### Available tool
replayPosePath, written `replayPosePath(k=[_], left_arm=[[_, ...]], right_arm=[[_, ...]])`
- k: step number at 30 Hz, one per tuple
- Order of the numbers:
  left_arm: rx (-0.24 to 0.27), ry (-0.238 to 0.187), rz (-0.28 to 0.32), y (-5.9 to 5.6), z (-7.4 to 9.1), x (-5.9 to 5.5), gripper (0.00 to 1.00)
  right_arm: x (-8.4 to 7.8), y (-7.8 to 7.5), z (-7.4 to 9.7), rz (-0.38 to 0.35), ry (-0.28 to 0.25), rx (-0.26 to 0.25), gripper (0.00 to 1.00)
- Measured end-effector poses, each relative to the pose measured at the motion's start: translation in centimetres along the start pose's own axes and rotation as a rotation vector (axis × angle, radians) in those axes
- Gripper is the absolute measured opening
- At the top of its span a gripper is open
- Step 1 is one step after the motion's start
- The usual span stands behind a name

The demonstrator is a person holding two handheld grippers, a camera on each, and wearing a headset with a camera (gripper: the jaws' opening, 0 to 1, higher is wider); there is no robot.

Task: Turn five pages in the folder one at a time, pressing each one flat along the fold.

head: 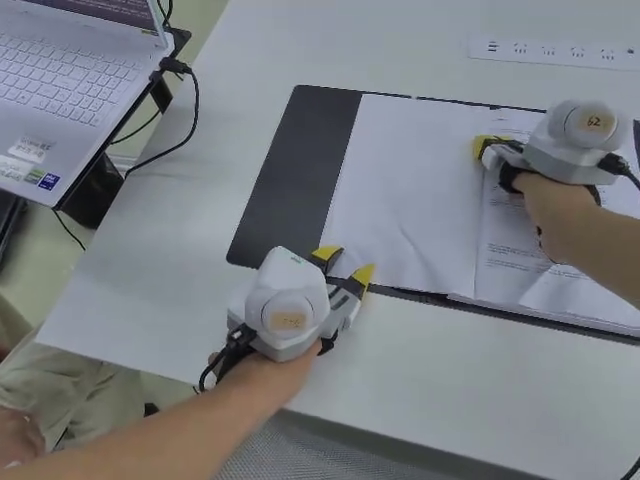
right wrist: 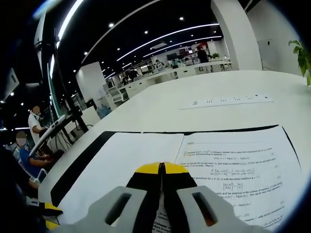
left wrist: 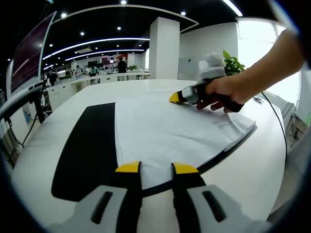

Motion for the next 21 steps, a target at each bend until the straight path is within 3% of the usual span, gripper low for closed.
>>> replayPosePath(k=[21], left_arm=[[0.001, 0.000, 0.001, 0.1, -0.2, -0.1, 0.23]], right_arm=[[-2.4, 1.4, 4.0, -0.066, 0.016, 0.033, 0.00]])
Point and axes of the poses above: the centre of the closed fingertips' face, and the gripper's own axes: z roughly backward along the fingers, y roughly to its left, x roughly out of its top, the point moved 4 cm from there along z, roughly backward along the fingers, and after that the axes turned 4 degrees about -x, right-handed, at the moved point
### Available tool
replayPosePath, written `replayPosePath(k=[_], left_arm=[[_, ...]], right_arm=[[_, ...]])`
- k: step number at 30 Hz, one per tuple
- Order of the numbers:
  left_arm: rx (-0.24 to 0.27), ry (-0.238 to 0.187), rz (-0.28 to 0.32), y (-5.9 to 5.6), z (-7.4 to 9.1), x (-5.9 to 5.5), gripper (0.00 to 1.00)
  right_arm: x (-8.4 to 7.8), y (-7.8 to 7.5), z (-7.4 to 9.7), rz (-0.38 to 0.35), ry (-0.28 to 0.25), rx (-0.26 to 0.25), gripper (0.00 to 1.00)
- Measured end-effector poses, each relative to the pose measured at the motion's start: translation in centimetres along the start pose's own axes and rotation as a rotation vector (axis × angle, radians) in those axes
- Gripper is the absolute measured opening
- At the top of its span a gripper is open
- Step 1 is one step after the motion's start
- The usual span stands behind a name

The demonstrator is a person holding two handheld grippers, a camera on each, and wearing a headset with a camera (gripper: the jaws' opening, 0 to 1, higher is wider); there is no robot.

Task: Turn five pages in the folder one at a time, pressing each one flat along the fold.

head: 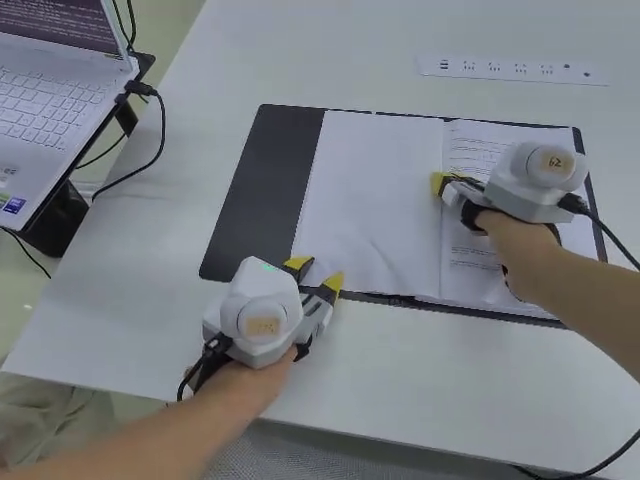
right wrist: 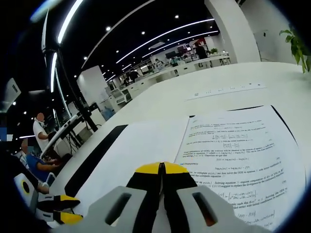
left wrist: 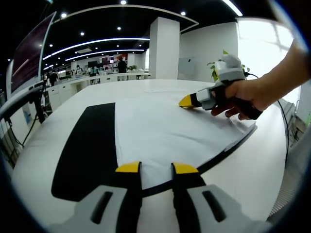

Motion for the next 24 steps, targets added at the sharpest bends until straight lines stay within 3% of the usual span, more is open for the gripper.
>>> replayPosePath(k=[8, 24], left_arm=[[-0.002, 0.003, 0.001, -0.1, 0.2, 0.1, 0.23], [-0.007, 0.000, -0.001, -0.1, 0.2, 0.2, 0.23]], right_arm=[[-1.0, 0.4, 1.5, -0.043, 0.009, 0.017, 0.00], [-3.1, 1.4, 4.1, -0.031, 0.031, 0.027, 0.00]])
Point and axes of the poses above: the centre of the closed fingertips' face, and the gripper's own axes: z roughly backward along the fingers, y roughly to its left, x roughly out of its top, the point moved 4 cm from there along z, roughly backward along the fingers, and after that the axes turned 4 degrees about -x, right-handed, at the moved point
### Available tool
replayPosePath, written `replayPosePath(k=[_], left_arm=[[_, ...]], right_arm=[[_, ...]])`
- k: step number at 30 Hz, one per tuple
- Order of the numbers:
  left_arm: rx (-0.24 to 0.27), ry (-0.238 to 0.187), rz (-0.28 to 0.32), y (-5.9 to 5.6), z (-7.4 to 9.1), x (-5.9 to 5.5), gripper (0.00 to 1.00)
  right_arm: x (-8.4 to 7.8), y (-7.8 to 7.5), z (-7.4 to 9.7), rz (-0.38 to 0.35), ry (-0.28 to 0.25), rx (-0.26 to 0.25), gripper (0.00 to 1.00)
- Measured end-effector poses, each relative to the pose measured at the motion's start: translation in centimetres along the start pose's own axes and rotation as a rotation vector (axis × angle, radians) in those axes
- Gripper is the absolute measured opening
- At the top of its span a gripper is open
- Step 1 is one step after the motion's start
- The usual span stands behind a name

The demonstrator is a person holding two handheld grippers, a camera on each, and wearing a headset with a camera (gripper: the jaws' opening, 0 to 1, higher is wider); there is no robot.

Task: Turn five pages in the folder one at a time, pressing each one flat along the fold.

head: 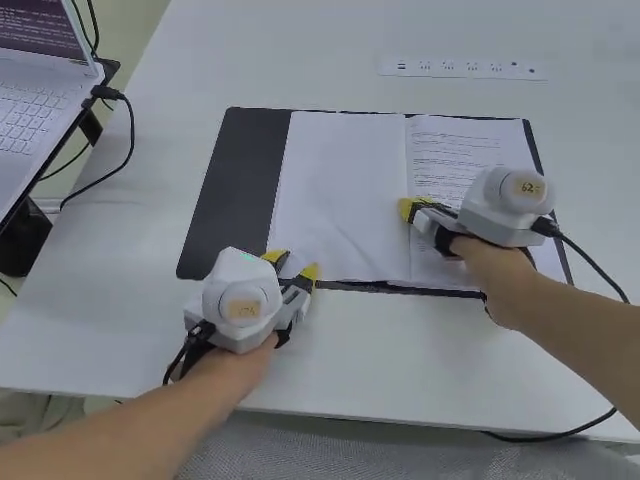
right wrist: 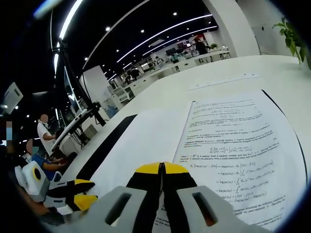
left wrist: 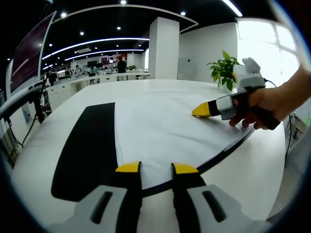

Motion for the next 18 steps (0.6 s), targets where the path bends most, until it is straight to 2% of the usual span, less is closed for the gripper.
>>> replayPosePath(k=[18], left_arm=[[0.000, -0.001, 0.000, 0.0, 0.1, 0.0, 0.23]], right_arm=[[-2.9, 1.7, 3.0, 0.046, 0.049, 0.038, 0.00]])
Point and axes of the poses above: the centre of the closed fingertips' face, and the gripper's own axes: z roughly backward along the fingers, y roughly to its left, x roughly out of its top, the point moved 4 cm from there along z, roughly backward along the fingers, and after that the axes turned 4 degrees about -x, right-handed, at the moved point
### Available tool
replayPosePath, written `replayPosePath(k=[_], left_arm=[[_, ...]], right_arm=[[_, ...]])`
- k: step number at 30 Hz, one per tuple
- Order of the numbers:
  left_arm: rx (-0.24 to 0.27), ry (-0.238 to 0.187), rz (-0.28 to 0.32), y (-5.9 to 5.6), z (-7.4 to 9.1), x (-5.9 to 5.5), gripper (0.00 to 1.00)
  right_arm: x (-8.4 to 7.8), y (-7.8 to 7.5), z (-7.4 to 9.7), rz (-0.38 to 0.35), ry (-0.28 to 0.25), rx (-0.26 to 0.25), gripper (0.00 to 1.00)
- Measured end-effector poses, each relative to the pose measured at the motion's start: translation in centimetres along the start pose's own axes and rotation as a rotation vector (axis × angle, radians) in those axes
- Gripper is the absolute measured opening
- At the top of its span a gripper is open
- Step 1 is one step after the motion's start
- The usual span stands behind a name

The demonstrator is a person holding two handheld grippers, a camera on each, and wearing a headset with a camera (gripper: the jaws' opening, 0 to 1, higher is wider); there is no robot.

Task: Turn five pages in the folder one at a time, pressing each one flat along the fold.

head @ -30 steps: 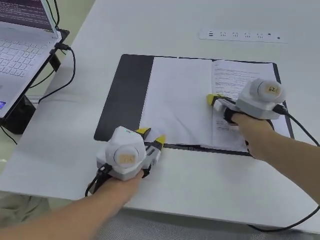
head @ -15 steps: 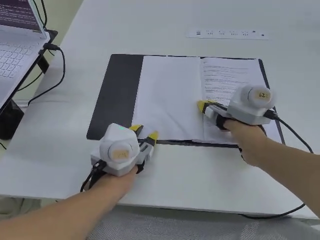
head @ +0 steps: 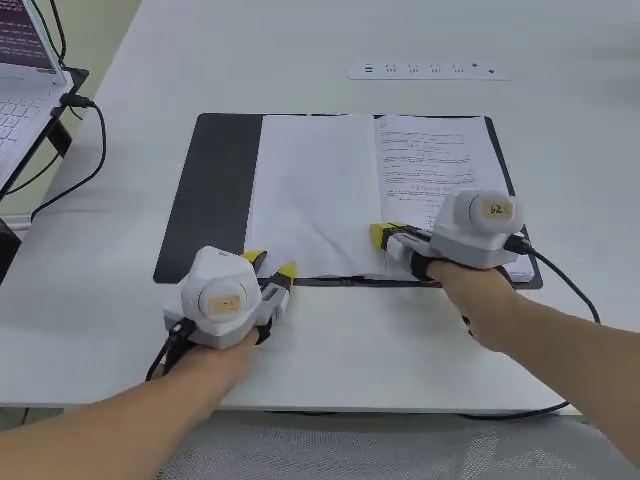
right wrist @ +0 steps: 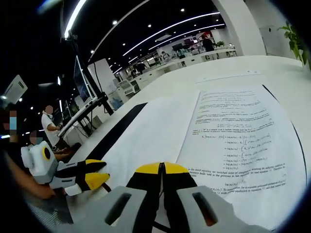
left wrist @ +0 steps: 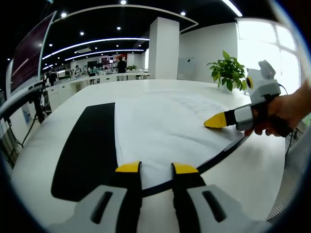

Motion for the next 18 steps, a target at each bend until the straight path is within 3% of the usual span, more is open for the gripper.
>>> replayPosePath(k=[18], left_arm=[[-0.003, 0.016, -0.007, 0.0, 0.0, 0.1, 0.23]], right_arm=[[-2.6, 0.8, 2.3, -0.009, 0.015, 0.014, 0.00]])
Point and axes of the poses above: the centre of the closed fingertips' face, and the gripper's own axes: z roughly backward along the fingers, y roughly to its left, x roughly out of its top, the point moved 4 cm from there along z, roughly backward along the fingers, and after that the axes turned 4 degrees about -x, right-handed, at the moved point
